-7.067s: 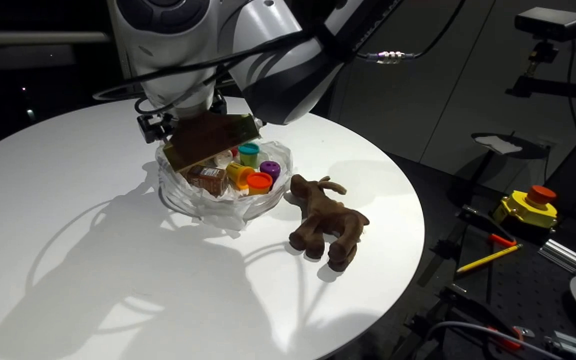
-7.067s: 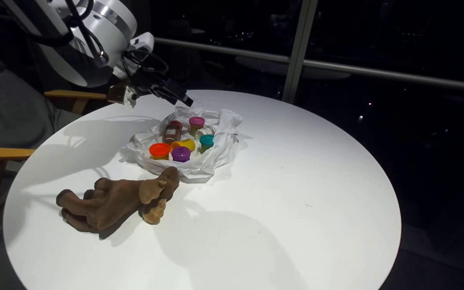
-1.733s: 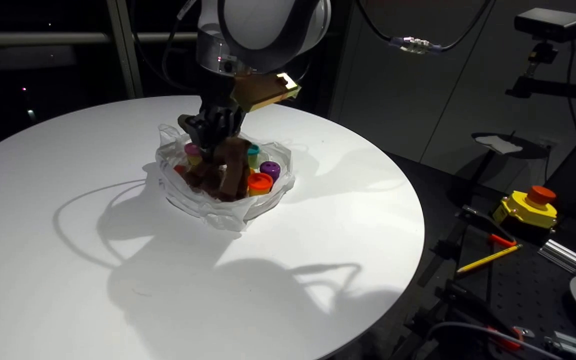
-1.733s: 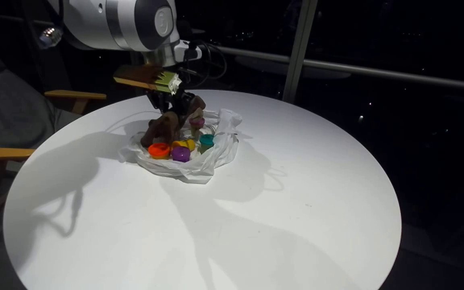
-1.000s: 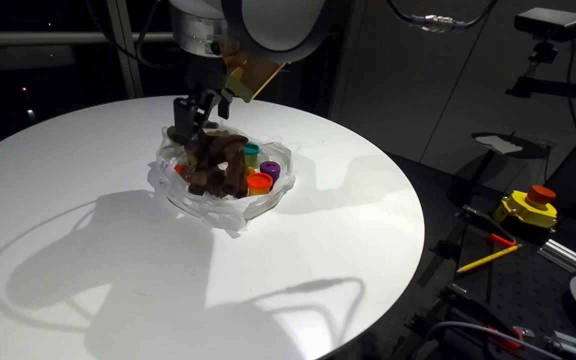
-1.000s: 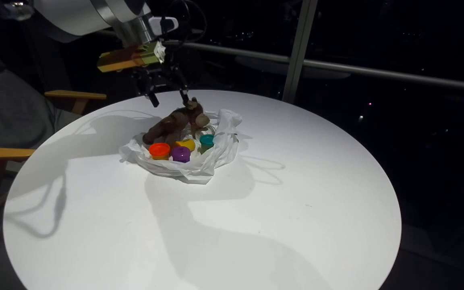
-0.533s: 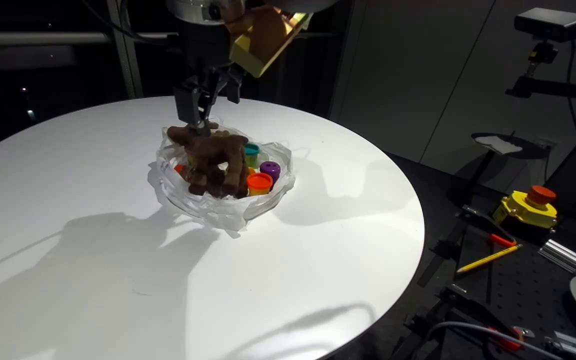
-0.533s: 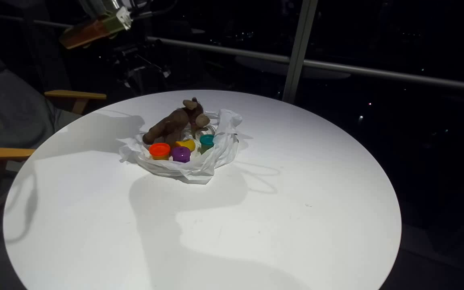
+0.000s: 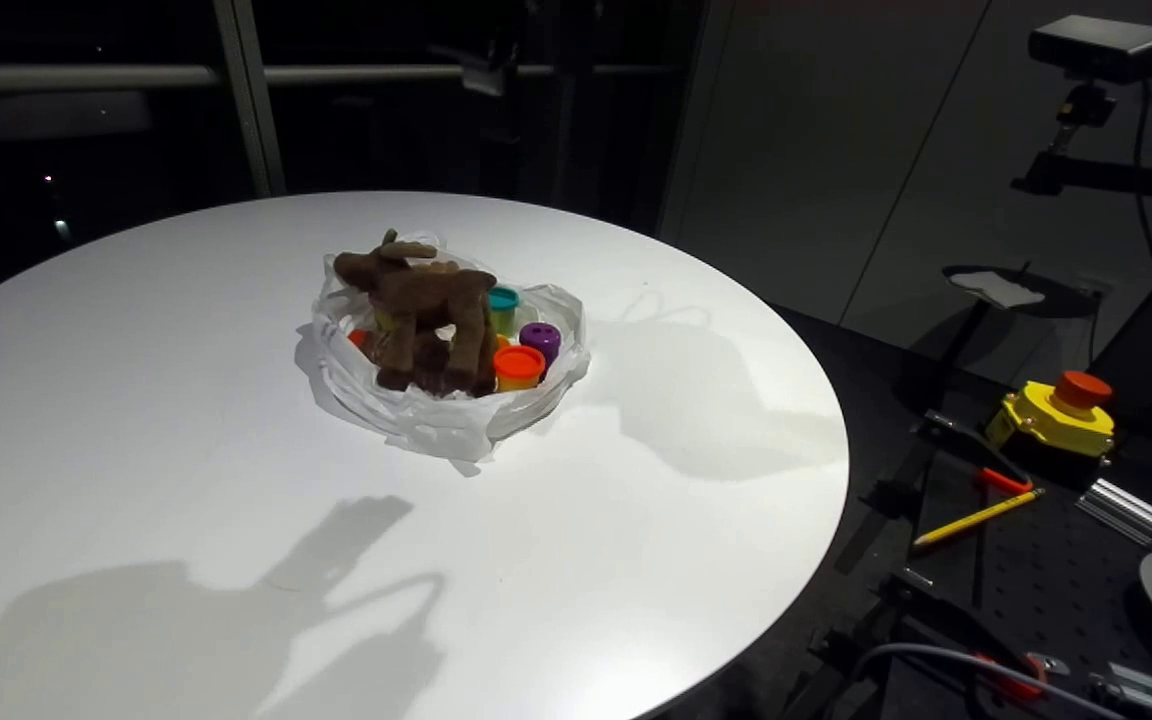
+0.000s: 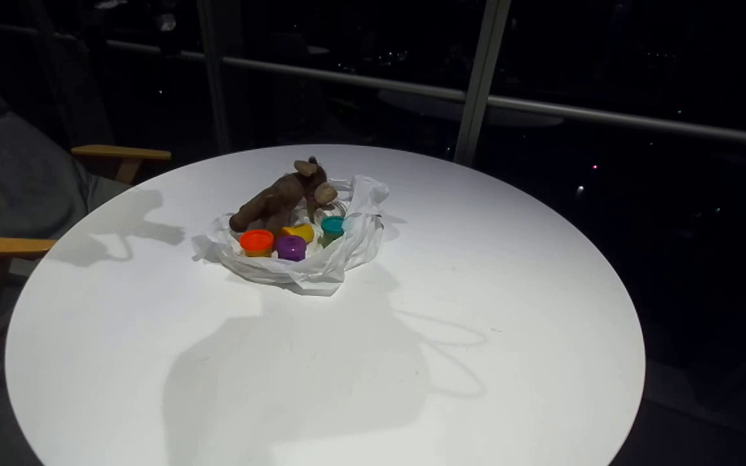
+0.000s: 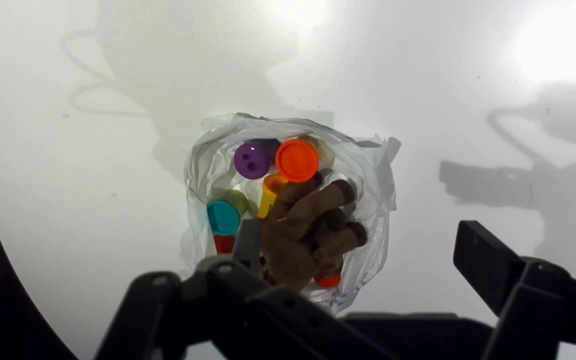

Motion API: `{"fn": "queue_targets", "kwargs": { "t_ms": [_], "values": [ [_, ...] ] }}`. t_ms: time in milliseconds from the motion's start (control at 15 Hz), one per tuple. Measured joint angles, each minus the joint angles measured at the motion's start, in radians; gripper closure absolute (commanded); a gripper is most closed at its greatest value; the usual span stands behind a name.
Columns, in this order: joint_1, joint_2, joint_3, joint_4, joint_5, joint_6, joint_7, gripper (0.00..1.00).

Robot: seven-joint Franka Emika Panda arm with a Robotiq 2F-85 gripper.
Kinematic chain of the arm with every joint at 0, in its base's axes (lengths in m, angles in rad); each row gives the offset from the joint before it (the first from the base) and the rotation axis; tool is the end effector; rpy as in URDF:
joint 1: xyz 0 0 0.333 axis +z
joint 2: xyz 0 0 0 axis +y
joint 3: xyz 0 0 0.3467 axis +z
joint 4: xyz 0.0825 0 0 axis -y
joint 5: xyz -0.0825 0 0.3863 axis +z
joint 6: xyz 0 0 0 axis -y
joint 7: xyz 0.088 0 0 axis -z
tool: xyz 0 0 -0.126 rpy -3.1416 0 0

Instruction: Place the containers, strawberry toy and deer toy inside the white plastic bag

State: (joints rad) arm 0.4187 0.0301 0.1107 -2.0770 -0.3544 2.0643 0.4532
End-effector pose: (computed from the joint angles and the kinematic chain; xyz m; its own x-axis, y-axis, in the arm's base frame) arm 0.4886 0.2576 0.4247 0.9635 0.2589 0.0687 0.2283 -0.9279 0.2949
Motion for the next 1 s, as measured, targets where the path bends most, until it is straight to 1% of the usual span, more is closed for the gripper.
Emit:
{"fn": "queue_targets", "kwargs": {
  "t_ms": [267, 400, 533, 667, 1000],
  "values": [
    [-0.038, -0.198, 0.083, -0.104, 0.082, -0.072, 0.014, 0.0],
    [-0.046, -0.285, 0.121, -0.152, 0.129, -0.088, 0.018, 0.0],
    [-0.046, -0.349, 0.146, -0.191, 0.151, -0.094, 0.021, 0.0],
    [-0.046, -0.373, 0.151, -0.211, 0.152, -0.094, 0.023, 0.0],
    [-0.052, -0.373, 0.15, -0.217, 0.152, -0.094, 0.023, 0.0]
  ]
}}
